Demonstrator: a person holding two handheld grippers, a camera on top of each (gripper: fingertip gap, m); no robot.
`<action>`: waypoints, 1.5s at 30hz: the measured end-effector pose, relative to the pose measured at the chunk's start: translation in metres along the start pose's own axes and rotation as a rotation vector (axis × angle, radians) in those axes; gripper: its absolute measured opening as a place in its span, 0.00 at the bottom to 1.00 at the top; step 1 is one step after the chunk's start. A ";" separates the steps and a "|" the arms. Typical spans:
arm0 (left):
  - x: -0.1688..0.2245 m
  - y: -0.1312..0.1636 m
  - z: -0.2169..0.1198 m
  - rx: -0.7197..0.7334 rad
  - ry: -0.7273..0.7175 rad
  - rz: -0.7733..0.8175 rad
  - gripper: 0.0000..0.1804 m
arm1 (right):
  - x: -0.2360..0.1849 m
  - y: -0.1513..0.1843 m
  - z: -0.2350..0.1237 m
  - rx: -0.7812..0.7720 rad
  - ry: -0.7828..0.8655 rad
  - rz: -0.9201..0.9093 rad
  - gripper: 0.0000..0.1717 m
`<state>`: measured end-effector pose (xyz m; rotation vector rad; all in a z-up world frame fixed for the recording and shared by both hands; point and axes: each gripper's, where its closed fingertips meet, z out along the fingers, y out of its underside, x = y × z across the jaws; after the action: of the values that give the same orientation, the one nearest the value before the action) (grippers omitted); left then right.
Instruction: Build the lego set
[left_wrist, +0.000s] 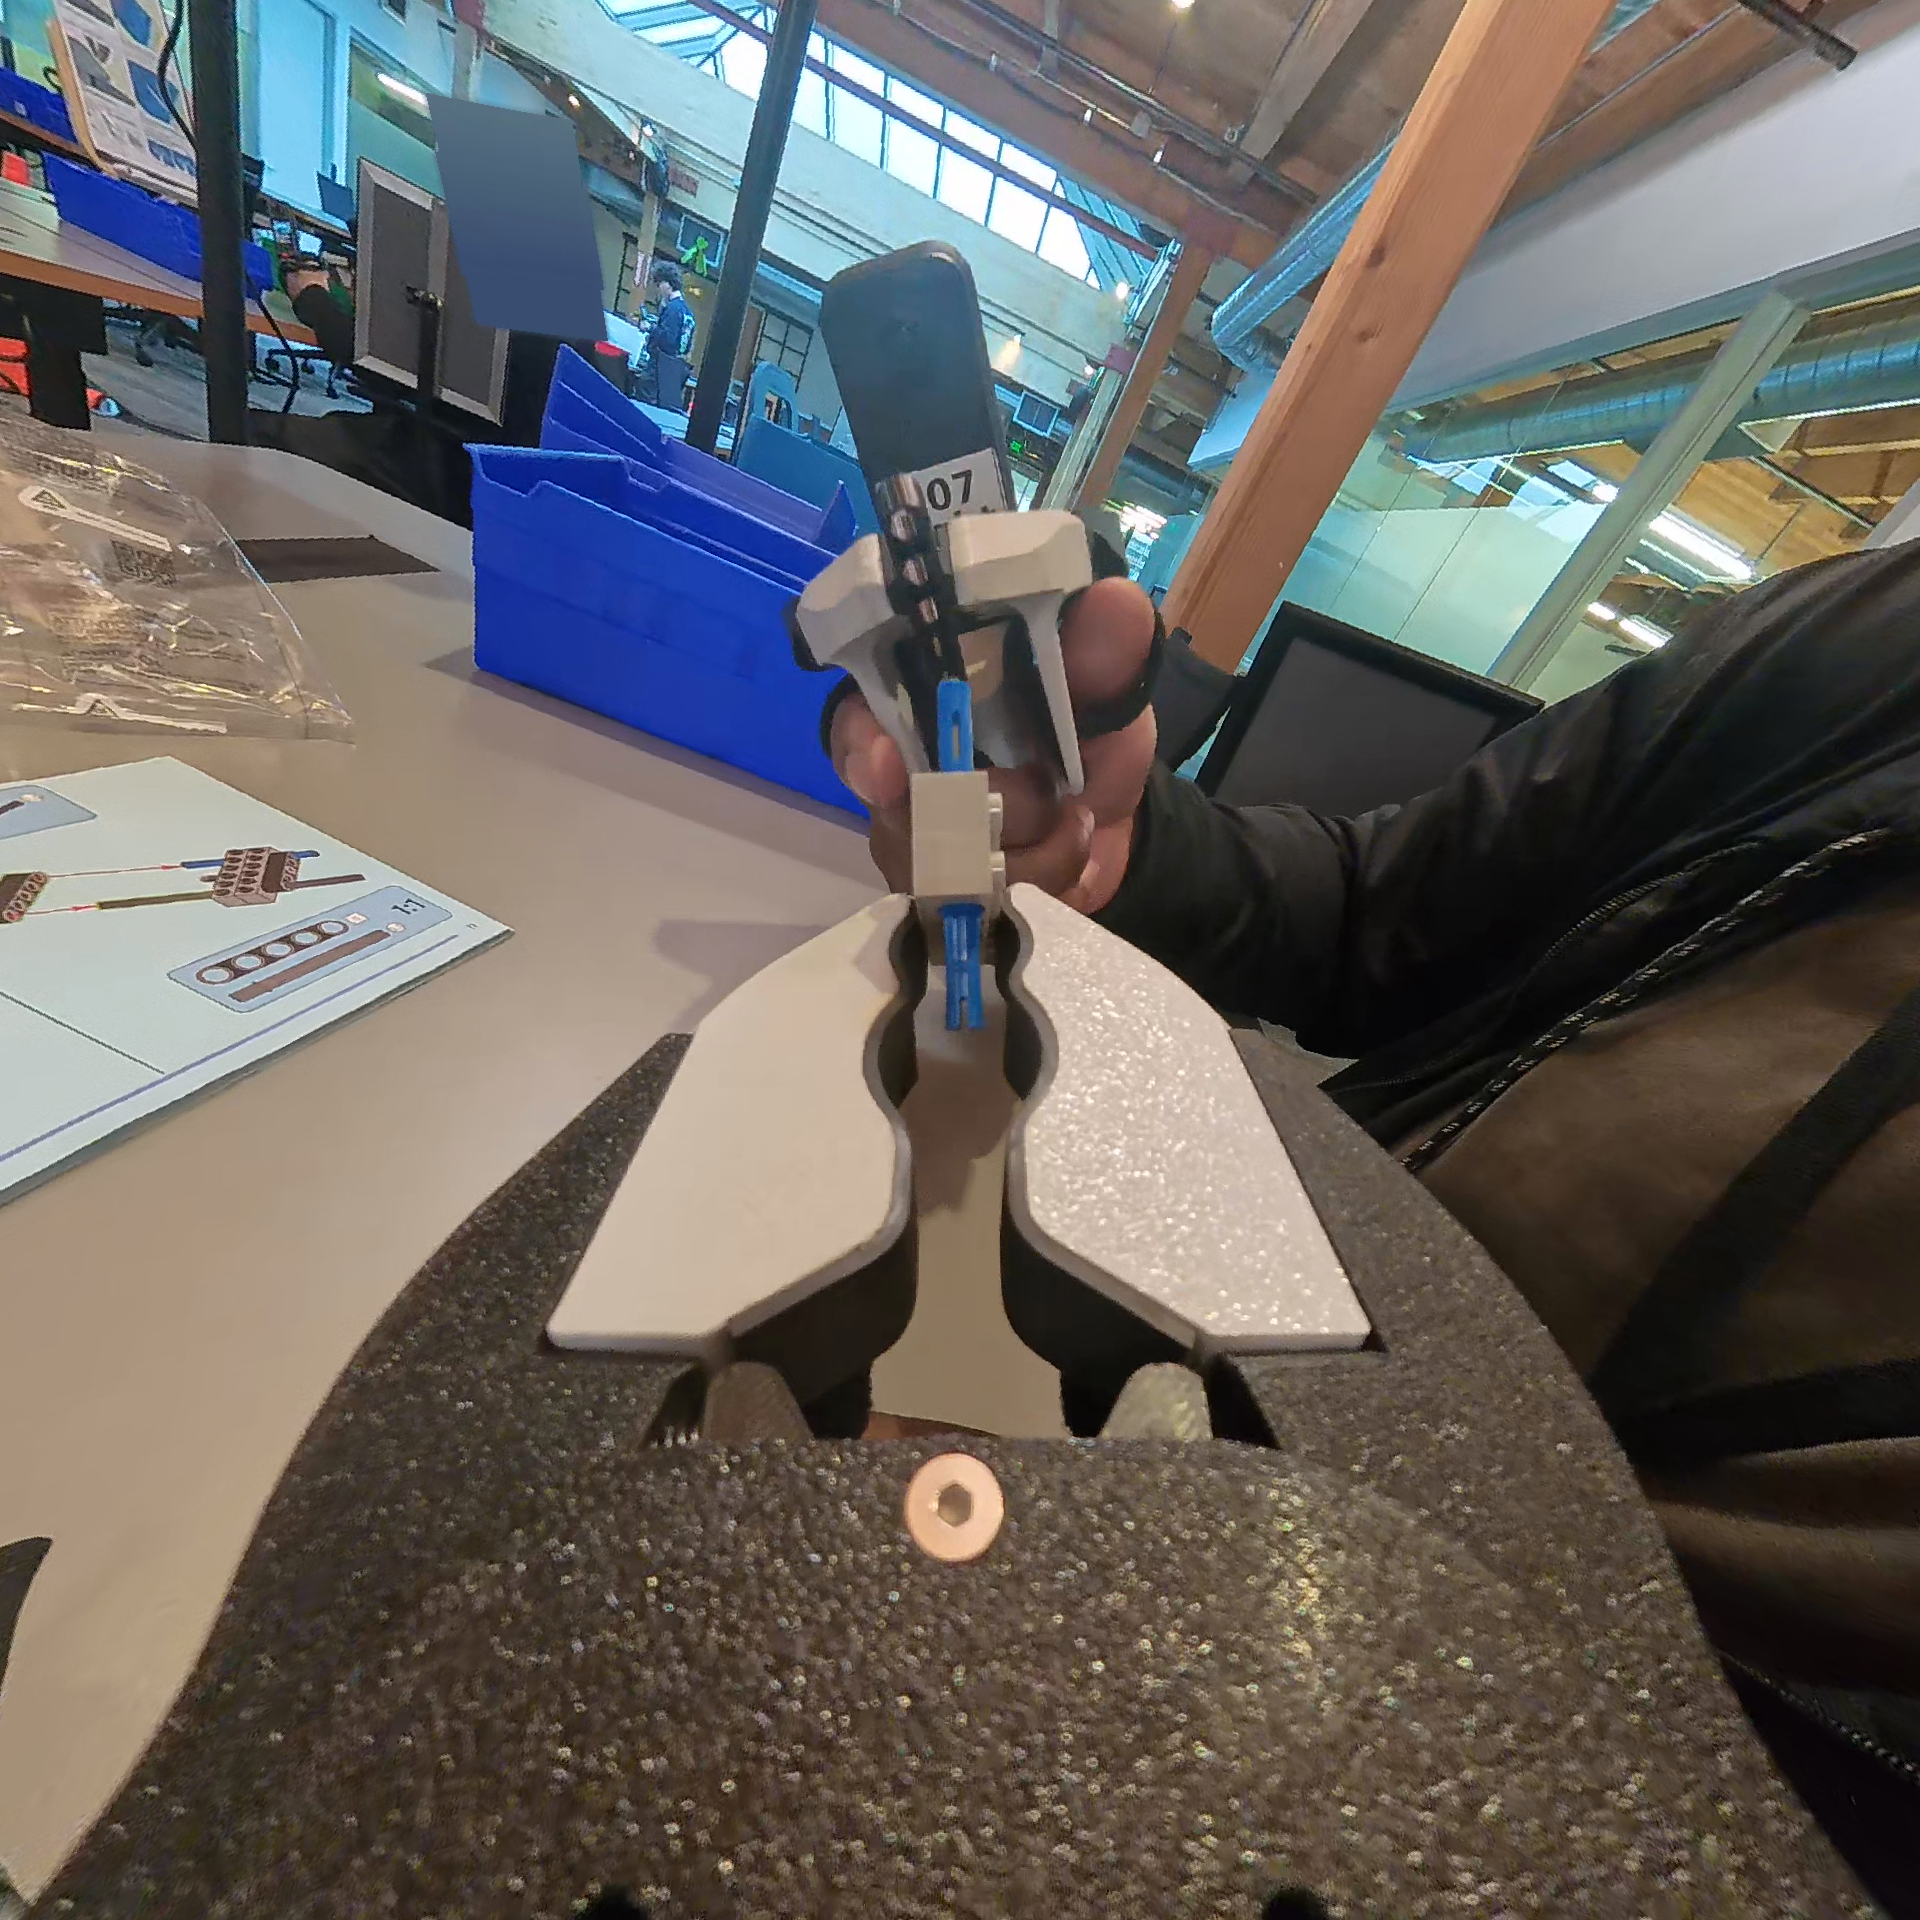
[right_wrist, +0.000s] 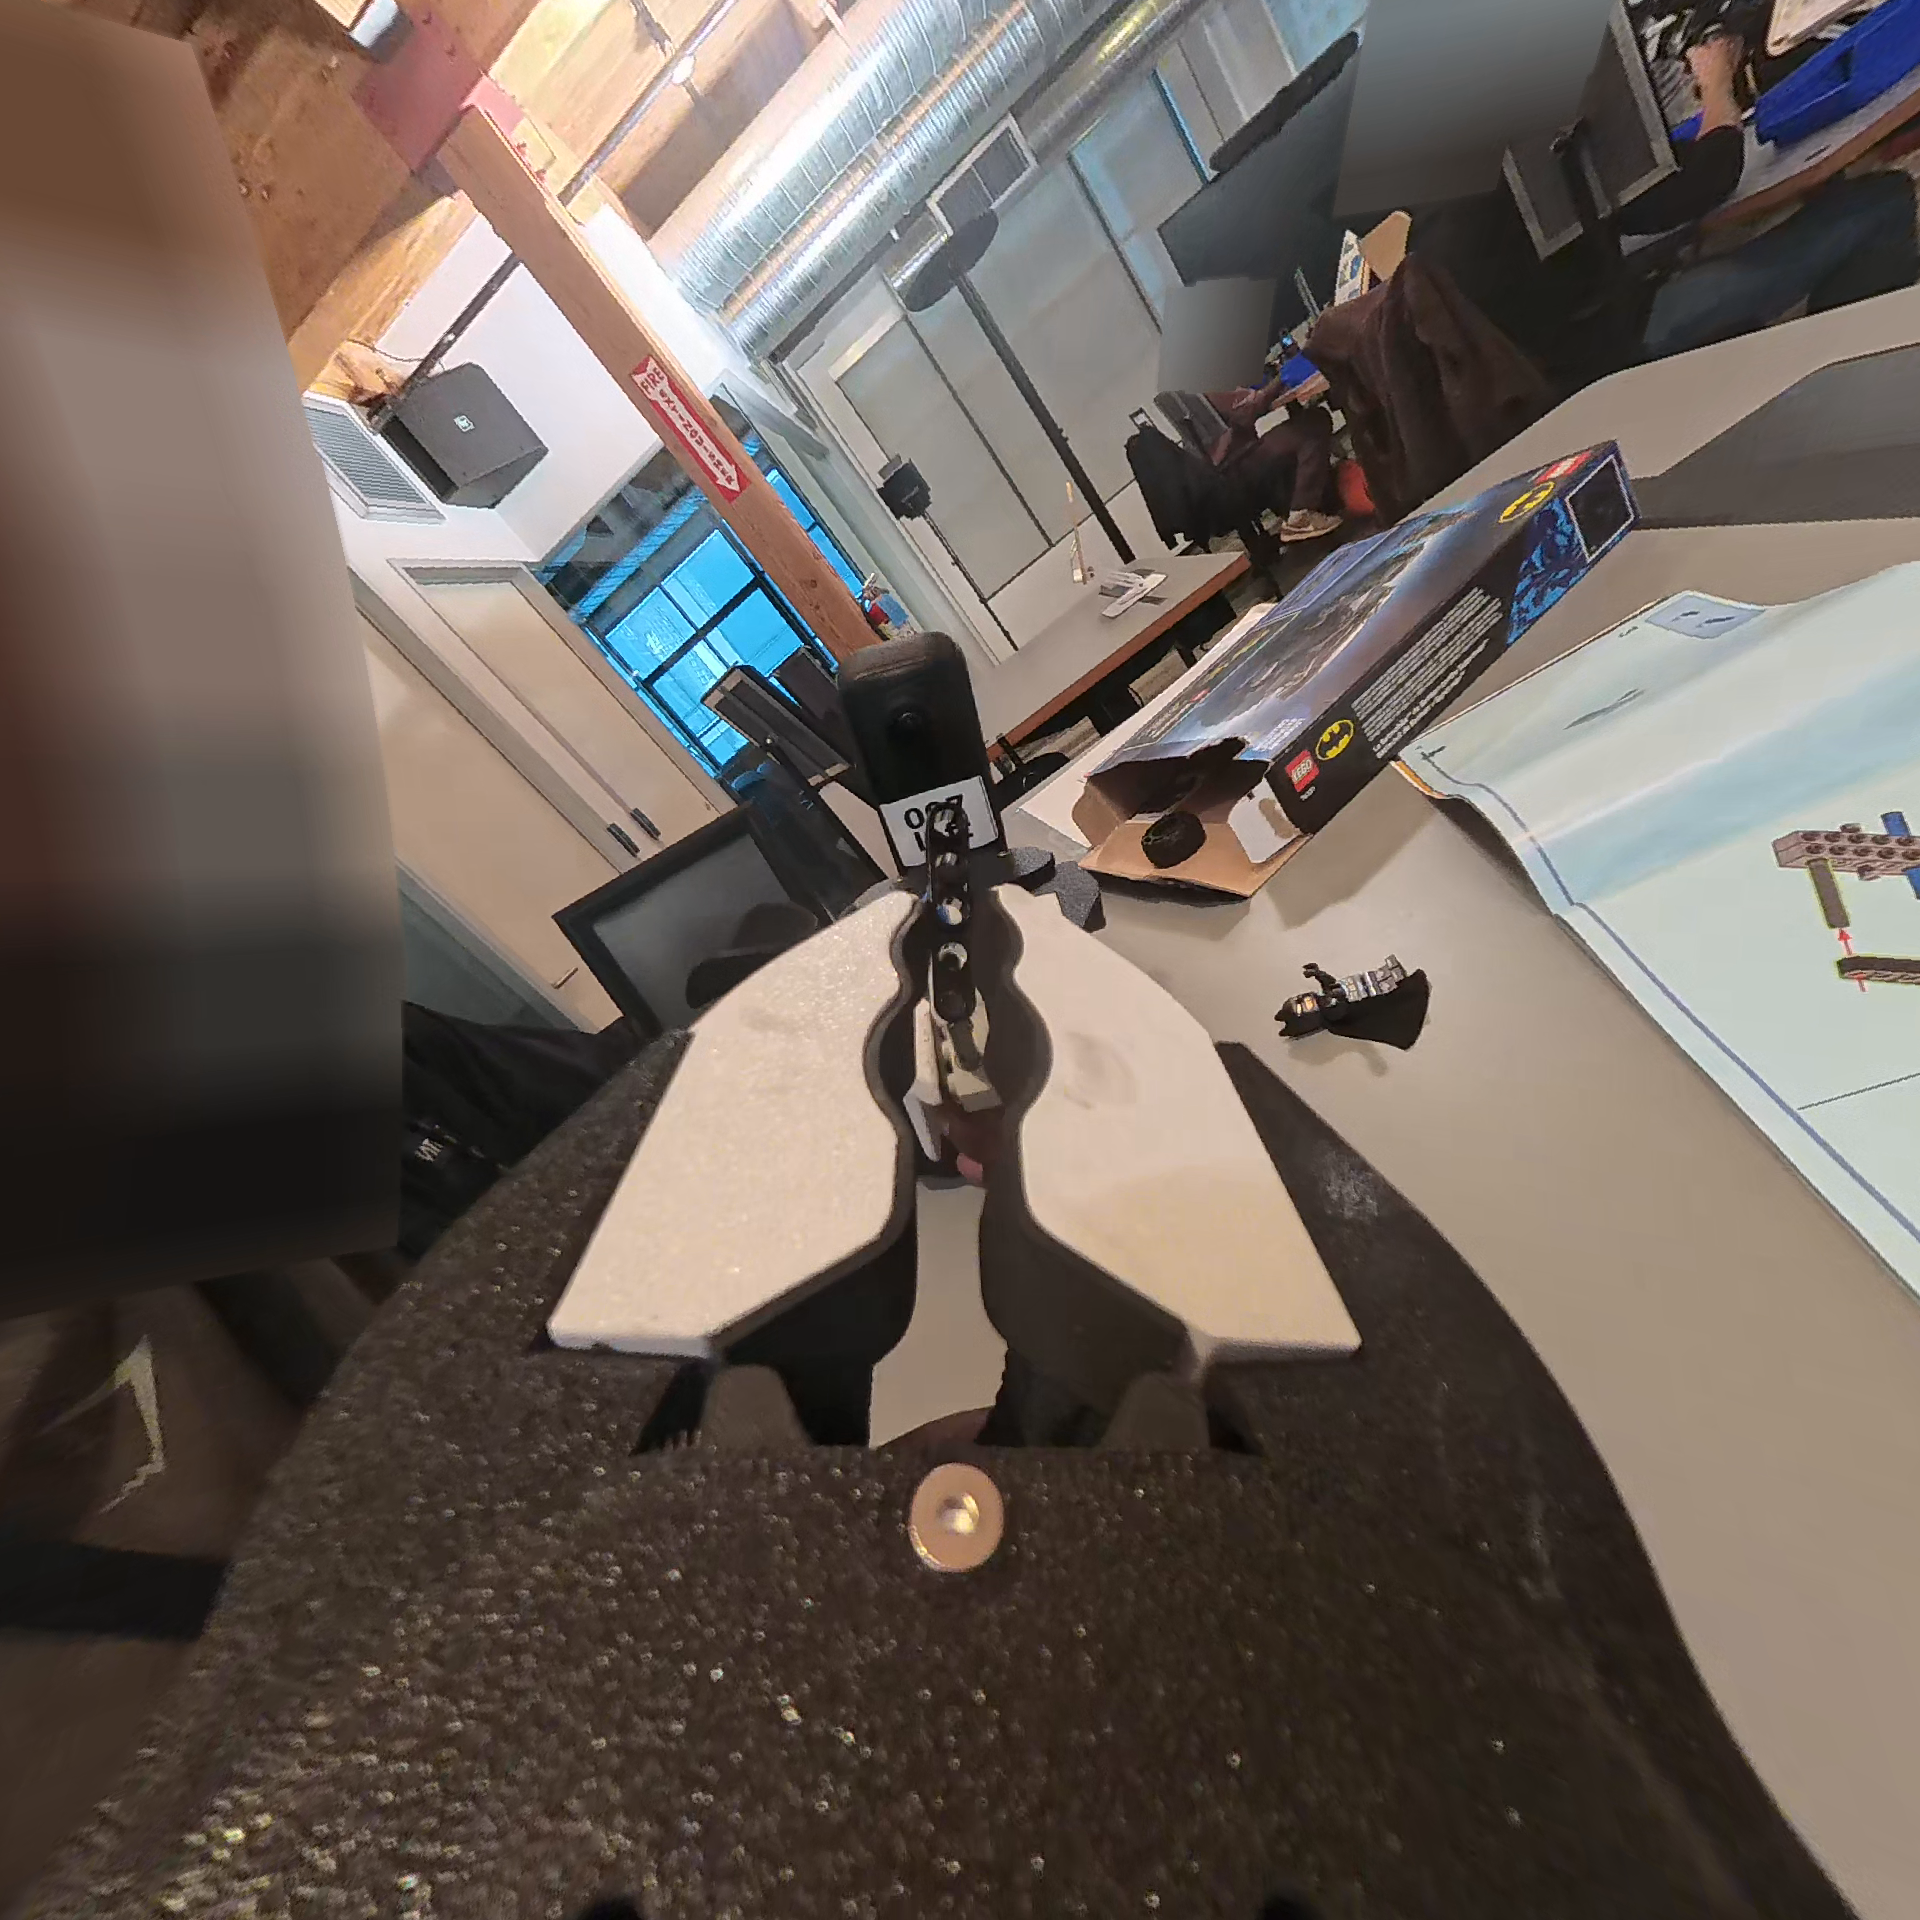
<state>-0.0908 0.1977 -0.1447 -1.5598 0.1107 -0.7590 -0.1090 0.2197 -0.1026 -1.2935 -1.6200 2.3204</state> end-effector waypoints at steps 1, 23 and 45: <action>0.000 0.000 0.000 0.000 0.000 -0.001 0.07 | 0.000 0.001 0.001 -0.003 0.001 -0.004 0.05; 0.001 0.002 0.004 0.022 0.026 -0.064 0.07 | 0.001 0.008 0.005 0.026 0.119 -0.182 0.05; 0.005 0.005 0.004 0.001 0.062 -0.074 0.06 | -0.003 0.023 0.011 -0.023 0.094 -0.200 0.05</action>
<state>-0.0825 0.1979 -0.1472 -1.5466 0.0987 -0.8653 -0.1046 0.1992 -0.1182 -1.1653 -1.6670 2.0996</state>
